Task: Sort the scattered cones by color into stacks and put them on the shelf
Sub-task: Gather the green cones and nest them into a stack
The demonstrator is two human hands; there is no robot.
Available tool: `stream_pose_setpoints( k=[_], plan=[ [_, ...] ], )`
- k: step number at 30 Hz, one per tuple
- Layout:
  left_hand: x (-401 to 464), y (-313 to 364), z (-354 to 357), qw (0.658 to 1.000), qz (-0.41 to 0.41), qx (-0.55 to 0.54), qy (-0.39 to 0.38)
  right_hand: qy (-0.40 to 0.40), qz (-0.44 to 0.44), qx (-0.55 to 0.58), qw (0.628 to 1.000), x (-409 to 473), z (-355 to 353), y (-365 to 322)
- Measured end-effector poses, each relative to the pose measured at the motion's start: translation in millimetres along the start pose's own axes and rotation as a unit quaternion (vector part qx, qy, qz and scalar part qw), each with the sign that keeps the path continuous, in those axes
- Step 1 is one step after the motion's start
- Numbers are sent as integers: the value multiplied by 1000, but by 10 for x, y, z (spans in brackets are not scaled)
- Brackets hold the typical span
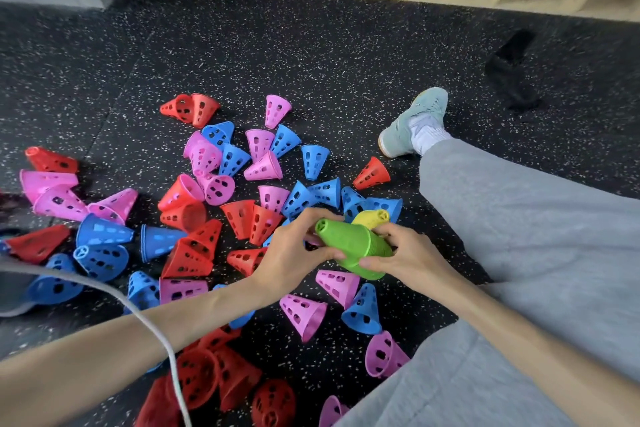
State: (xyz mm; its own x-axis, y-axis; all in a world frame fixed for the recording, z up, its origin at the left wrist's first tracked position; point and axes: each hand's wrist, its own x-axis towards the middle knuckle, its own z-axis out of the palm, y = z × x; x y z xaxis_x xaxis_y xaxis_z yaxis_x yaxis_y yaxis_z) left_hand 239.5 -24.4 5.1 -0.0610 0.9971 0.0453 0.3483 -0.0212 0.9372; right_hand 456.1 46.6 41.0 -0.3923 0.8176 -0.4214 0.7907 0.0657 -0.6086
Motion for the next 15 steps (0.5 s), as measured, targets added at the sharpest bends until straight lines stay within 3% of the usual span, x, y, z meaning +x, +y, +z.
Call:
stream_pose_setpoints(
  k=[15],
  plan=[
    [-103,-461,-76,998,-31,46,-23,-35,35,-29,998,221,440,-67]
  ],
)
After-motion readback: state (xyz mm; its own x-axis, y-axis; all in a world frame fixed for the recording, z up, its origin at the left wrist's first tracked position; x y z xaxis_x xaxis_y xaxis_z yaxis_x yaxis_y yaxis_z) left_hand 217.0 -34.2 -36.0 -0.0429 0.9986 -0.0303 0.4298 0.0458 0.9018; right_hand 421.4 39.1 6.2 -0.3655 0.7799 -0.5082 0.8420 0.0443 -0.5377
